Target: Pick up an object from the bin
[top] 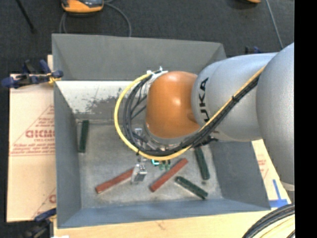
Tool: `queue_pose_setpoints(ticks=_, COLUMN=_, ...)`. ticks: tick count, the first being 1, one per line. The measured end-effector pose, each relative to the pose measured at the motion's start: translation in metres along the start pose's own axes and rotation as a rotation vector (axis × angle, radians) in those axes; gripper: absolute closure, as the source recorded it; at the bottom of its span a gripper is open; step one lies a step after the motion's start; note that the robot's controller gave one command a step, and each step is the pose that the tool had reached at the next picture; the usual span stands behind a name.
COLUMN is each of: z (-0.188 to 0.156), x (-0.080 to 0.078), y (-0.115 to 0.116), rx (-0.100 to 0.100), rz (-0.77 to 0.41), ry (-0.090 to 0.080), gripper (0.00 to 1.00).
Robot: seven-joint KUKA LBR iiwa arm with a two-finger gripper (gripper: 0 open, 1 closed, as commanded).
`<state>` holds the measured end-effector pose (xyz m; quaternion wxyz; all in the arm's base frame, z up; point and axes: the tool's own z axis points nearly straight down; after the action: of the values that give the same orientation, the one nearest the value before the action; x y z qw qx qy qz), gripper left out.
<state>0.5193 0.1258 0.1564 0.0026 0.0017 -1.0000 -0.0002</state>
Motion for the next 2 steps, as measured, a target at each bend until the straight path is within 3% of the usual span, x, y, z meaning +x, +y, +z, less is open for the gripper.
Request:
queue_pose_setpoints(ticks=1, z=-0.004, x=-0.002, y=-0.001, rx=-0.001, rz=0.004, ry=-0.007, gripper=0.00)
queue_pose_setpoints(ticks=2, z=0.077, x=0.007, y=-0.006, rx=-0.003, rz=-0.049, ry=-0.010, gripper=1.00)
